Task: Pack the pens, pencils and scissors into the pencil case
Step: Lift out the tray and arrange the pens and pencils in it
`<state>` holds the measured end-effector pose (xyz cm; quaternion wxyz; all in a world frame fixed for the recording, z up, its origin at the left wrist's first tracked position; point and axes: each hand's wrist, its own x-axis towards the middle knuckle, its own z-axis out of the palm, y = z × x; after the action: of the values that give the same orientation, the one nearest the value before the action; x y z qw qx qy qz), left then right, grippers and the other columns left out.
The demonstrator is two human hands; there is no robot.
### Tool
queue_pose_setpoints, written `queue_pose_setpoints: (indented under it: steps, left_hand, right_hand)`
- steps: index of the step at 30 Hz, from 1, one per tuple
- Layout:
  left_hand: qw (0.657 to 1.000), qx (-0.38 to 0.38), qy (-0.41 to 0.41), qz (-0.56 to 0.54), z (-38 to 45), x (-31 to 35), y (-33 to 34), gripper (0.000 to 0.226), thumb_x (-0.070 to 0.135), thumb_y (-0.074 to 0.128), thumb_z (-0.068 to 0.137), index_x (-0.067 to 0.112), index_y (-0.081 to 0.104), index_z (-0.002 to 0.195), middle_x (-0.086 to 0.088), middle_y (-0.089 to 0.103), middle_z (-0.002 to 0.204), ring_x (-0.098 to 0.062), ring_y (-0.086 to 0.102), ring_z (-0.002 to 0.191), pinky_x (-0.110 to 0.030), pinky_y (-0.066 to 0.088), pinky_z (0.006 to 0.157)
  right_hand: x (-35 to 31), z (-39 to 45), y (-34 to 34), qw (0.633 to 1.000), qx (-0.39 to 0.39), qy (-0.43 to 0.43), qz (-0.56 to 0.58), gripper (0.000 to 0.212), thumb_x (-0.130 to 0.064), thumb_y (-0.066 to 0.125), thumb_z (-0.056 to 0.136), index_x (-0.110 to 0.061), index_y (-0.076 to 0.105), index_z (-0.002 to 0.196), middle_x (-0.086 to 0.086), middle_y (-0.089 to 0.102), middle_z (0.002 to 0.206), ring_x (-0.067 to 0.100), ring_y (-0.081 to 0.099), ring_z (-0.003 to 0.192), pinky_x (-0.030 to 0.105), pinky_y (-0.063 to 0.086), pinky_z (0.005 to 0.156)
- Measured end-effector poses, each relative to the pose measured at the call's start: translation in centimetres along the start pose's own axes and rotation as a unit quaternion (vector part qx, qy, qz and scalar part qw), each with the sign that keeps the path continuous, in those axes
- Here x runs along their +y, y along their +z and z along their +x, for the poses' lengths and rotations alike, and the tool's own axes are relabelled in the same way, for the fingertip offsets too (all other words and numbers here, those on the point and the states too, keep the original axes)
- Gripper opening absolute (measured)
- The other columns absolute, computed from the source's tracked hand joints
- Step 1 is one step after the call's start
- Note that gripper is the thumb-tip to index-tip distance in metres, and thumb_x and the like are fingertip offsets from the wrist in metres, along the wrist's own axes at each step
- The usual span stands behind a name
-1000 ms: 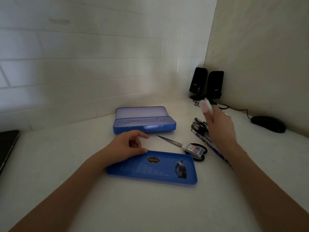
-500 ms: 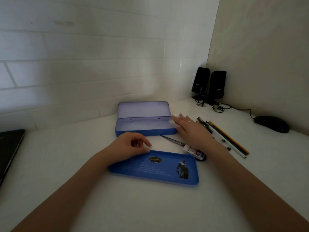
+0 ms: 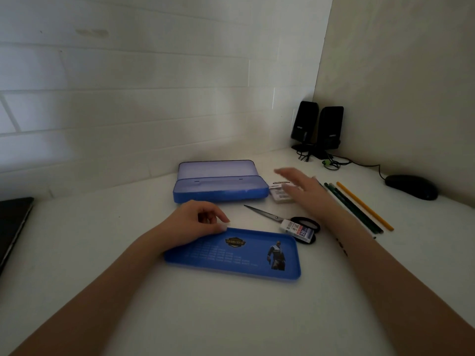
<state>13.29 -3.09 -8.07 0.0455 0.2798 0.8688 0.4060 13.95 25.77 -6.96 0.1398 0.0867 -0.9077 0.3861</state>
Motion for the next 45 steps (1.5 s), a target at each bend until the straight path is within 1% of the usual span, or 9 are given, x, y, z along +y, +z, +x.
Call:
queue_pose_setpoints:
  steps: [3,5,9,16,22,29,35,41,45]
  left_hand:
    - [1.000,0.011,0.004,-0.003,-0.1,0.0,0.1,0.008,0.033,0.076,0.076,0.031,0.073,0.084,0.008,0.063,0.070,0.001,0.054,0.062,-0.011,0.044,0.061]
    - [1.000,0.020,0.004,-0.003,-0.1,0.1,0.1,0.008,0.033,0.076,0.075,0.030,0.073,0.082,0.009,0.063,0.068,0.001,0.054,0.062,-0.010,0.043,0.060]
    - [0.999,0.032,0.005,0.009,-0.1,0.2,0.1,0.008,0.032,0.077,0.075,0.028,0.074,0.081,0.005,0.067,0.071,-0.003,0.057,0.065,-0.011,0.043,0.060]
    - [0.998,0.067,-0.001,0.004,-0.3,0.6,0.6,0.007,0.029,0.080,0.072,0.027,0.073,0.072,0.003,0.070,0.073,-0.006,0.060,0.068,-0.009,0.044,0.059]
    - [0.996,0.090,-0.010,-0.011,-0.1,1.1,1.4,0.009,0.027,0.081,0.070,0.026,0.073,0.067,0.010,0.069,0.066,0.006,0.056,0.062,-0.006,0.043,0.059]
    - [0.999,0.019,-0.037,-0.034,0.0,1.3,0.5,0.006,0.024,0.073,0.080,0.029,0.073,0.078,0.011,0.072,0.080,0.002,0.064,0.077,-0.005,0.046,0.064]
    - [0.999,0.027,-0.018,-0.006,-0.3,1.0,0.8,0.009,0.018,0.071,0.082,0.026,0.074,0.080,0.008,0.071,0.079,0.002,0.058,0.068,-0.007,0.044,0.062]
    - [0.999,0.052,-0.008,-0.006,-0.4,1.1,1.0,0.014,0.018,0.073,0.080,0.031,0.072,0.075,0.006,0.071,0.080,-0.001,0.056,0.067,-0.007,0.045,0.062]
    - [0.998,0.065,-0.004,-0.004,-0.3,1.2,1.2,0.017,0.018,0.073,0.079,0.033,0.071,0.072,0.005,0.070,0.081,-0.013,0.059,0.074,-0.014,0.046,0.066]
  right_hand:
    - [-0.2,-0.2,-2.1,0.985,0.142,0.036,-0.092,0.023,-0.030,0.050,0.093,-0.034,0.056,0.115,-0.010,0.061,0.122,0.011,0.055,0.109,0.039,0.035,0.102]
    - [0.3,-0.7,-3.6,0.951,0.191,0.122,-0.210,0.016,-0.026,0.052,0.091,-0.032,0.061,0.103,-0.006,0.066,0.109,0.013,0.056,0.094,0.038,0.035,0.091]
    - [1.5,-2.1,-5.0,0.908,0.136,0.298,-0.260,0.014,-0.024,0.058,0.089,-0.023,0.065,0.101,0.005,0.064,0.104,0.026,0.056,0.102,0.044,0.032,0.097]
    - [1.1,-1.9,-4.8,0.876,0.130,0.361,-0.292,0.013,-0.019,0.056,0.088,-0.014,0.064,0.097,0.008,0.052,0.083,0.027,0.048,0.079,0.043,0.034,0.092]
    - [1.1,-1.5,-4.1,0.857,0.129,0.368,-0.336,0.016,-0.022,0.064,0.082,-0.014,0.054,0.092,0.009,0.052,0.091,0.027,0.052,0.098,0.043,0.038,0.090]
    - [1.5,-1.4,-4.0,0.869,0.190,0.332,-0.314,0.009,-0.018,0.061,0.083,-0.010,0.060,0.085,0.011,0.058,0.082,0.026,0.053,0.081,0.038,0.039,0.079]
    - [2.1,-1.9,-4.4,0.869,0.182,0.333,-0.317,0.024,-0.033,0.059,0.089,-0.010,0.061,0.089,0.012,0.056,0.087,0.028,0.053,0.090,0.042,0.041,0.086]
    - [3.6,-2.7,-5.4,0.868,0.182,0.357,-0.293,0.023,-0.010,0.055,0.090,-0.004,0.063,0.110,0.018,0.060,0.107,0.032,0.057,0.098,0.043,0.050,0.087]
    - [3.7,-2.2,-5.3,0.890,0.164,0.338,-0.257,0.021,-0.010,0.056,0.090,-0.003,0.066,0.106,0.018,0.065,0.098,0.030,0.061,0.088,0.037,0.052,0.079]
